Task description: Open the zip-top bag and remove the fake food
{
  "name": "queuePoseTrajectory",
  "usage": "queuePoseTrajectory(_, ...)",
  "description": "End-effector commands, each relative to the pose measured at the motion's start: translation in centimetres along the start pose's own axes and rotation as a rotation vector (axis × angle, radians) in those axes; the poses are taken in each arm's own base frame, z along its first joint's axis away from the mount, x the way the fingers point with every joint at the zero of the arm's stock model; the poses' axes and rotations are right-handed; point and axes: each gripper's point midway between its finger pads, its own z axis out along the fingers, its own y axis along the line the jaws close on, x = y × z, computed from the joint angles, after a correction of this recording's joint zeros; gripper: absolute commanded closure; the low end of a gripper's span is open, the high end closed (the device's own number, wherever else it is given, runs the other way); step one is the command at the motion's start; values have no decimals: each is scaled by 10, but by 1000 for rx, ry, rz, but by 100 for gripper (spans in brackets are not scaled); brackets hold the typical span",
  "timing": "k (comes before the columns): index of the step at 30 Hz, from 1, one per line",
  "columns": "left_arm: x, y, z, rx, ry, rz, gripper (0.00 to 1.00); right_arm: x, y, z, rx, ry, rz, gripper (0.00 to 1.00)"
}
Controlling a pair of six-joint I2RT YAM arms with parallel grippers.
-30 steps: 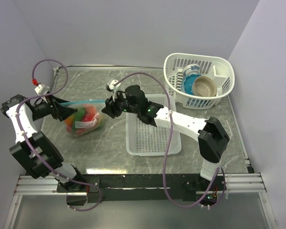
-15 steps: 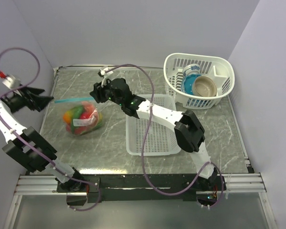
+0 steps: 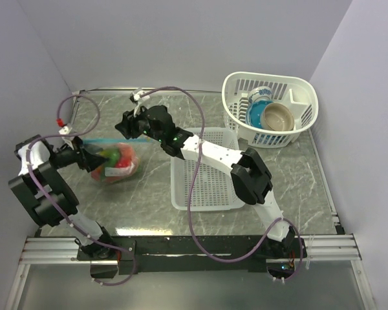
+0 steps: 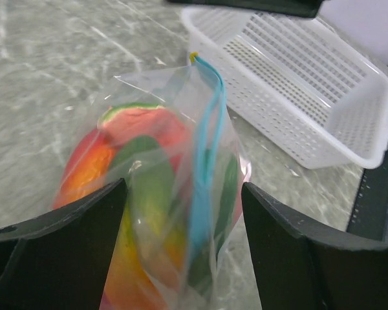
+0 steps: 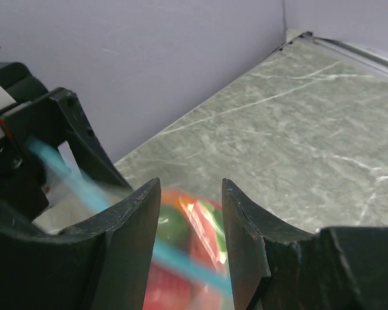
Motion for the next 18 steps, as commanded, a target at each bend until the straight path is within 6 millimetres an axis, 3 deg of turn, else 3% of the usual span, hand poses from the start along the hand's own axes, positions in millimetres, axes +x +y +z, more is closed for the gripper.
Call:
queuePoseTrajectory(1,-6,-27,5,25,25,-15,23,-8,26,-4,-95,-8,0,50)
queuePoseTrajectory(4,-13,-37,5,26,29,-46,23,-3,35,-4,-126,26,-4,52)
queuePoseTrajectory(7,-21,-47,3,14,36,-80,24,-1,44,-17,-150,52,2,54)
queuePoseTrajectory(8,-23,-51,2,9,38,-91,24,19,42,-24,-147,95,10,55)
queuePoseTrajectory(9,-26,-57,1,2,46,-117,25,10,50,-35,-161,84,9,56)
queuePoseTrajectory(10,-27,-60,1,-2,51,-130,25,32,48,-45,-158,119,14,56)
queuePoseTrajectory(11,-27,-64,1,-1,60,-139,24,37,53,-53,-168,126,17,57)
queuePoseTrajectory(12,-29,-69,1,-5,69,-158,24,29,61,-63,-183,109,16,59)
queuePoseTrajectory(13,-31,-71,1,-9,72,-166,24,47,61,-72,-179,143,28,60)
queuePoseTrajectory(14,-35,-72,1,-10,72,-172,24,53,65,-78,-193,159,39,61)
queuePoseTrajectory(15,-47,-71,-1,-21,68,-185,23,52,69,-84,-200,159,44,64)
queuePoseTrajectory(16,-55,-70,-2,-30,67,-191,23,70,74,-92,-205,193,53,65)
queuePoseTrajectory(18,-83,-62,-6,-51,56,-196,23,77,82,-101,-210,203,63,67)
